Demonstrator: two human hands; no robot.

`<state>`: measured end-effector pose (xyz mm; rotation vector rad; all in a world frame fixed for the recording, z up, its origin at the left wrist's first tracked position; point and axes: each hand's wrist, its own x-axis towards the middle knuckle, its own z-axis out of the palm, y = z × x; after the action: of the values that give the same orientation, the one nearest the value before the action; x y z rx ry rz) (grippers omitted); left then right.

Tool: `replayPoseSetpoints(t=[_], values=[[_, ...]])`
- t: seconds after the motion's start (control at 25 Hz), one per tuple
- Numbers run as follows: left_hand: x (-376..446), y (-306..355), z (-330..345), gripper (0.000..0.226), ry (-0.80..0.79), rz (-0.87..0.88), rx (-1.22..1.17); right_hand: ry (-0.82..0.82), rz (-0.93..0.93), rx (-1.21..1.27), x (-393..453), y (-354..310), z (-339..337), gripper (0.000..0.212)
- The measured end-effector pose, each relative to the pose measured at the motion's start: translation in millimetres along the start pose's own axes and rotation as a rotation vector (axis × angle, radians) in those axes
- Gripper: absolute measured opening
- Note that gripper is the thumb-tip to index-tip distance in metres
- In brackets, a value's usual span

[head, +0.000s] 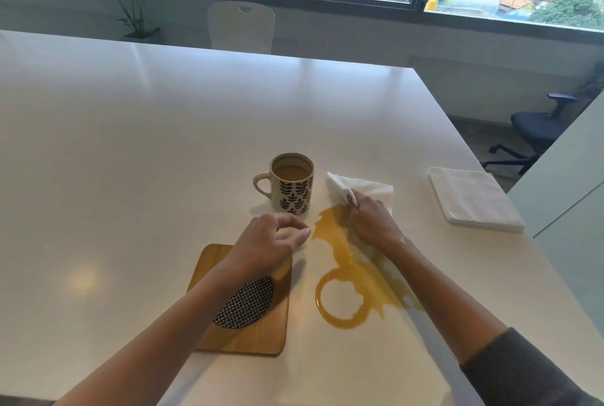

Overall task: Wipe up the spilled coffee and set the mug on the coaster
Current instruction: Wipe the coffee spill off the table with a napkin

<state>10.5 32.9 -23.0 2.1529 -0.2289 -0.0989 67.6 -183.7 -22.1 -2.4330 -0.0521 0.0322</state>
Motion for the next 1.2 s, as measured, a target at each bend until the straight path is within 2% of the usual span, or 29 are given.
replayPoseSetpoints(t=[0.12, 0.2, 0.4, 0.6, 0.76, 0.92, 1.04, 1.2], values=[[-0.4, -4.0, 1.9, 0.042, -0.044, -0.04, 0.022, -0.037, -0.111, -0.133, -8.2, -0.9, 3.6, 0.05], [0.1, -5.2, 3.8, 0.049, -0.039, -0.051, 0.093, -0.085, -0.166, -0.235, -12.6, 0.6, 6.9, 0.052], [0.9, -4.1, 7.2, 0.052, -0.031, -0.042, 0.197, -0.168, -0.187, -0.268, -26.9, 2.9, 9.8, 0.054], [2.7, -2.6, 3.6, 0.058, -0.042, -0.014, 0.212, -0.231, -0.315, -0.372, -40.1, -0.8, 9.0, 0.049], [-1.6, -5.9, 3.8, 0.05, -0.034, 0.023, 0.243, -0.254, -0.349, -0.332, -54.0, -3.8, 6.0, 0.046], [0.7, -3.4, -0.2, 0.06, -0.063, 0.044, 0.238, -0.298, -0.394, -0.344, -63.2, -1.7, 3.1, 0.047], [-0.2, -2.3, -0.6, 0.054, -0.059, 0.069, 0.24, -0.346, -0.439, -0.355, -69.0, 1.0, 0.2, 0.044], [1.0, -3.4, 0.9, 0.072, -0.009, 0.098, 0.242, -0.404, -0.46, -0.316, -83.7, 6.7, -4.1, 0.043]])
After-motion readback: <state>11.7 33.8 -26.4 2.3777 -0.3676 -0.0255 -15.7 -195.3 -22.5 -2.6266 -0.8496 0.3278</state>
